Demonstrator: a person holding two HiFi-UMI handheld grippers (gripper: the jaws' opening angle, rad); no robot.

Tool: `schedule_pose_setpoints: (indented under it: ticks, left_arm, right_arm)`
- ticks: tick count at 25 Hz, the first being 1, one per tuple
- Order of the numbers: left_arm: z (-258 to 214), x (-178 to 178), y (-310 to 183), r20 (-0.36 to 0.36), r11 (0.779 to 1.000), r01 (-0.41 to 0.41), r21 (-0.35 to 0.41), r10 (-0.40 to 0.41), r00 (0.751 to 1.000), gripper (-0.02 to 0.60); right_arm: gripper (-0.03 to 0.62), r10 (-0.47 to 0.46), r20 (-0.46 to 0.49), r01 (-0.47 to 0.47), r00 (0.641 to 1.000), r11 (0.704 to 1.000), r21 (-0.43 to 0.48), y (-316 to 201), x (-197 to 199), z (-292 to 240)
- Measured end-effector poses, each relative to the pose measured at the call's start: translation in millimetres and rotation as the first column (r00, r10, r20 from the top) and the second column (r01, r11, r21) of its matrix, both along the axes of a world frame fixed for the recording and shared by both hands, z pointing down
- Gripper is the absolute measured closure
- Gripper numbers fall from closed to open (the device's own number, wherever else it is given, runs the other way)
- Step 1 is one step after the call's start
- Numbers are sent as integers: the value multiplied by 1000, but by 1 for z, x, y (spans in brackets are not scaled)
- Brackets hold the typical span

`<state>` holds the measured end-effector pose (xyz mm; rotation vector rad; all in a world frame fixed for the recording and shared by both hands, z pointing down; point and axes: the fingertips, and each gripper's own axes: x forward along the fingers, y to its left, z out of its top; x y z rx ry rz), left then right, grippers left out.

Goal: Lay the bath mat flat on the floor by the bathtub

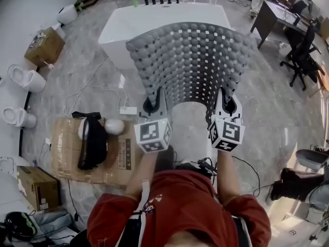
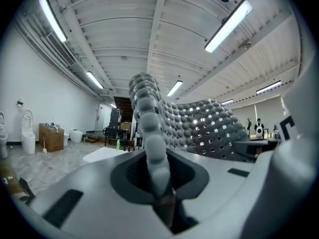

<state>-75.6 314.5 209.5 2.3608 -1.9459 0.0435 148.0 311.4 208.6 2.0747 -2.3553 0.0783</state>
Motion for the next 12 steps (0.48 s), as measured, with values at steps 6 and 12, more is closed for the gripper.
schedule_pose_setpoints:
  ticks: [6,12]
  left_arm:
    - [3,7,-23,0,1000,-8,5,8,1000,522]
    - [5,5,-55,-7,1000,-18,3,18,1000,522]
  right_arm:
    - [539,8,2,-8,1000,1000,5,-24,5,4]
    - [539,20,-1,-20,1000,1000,-1,-53,4,7]
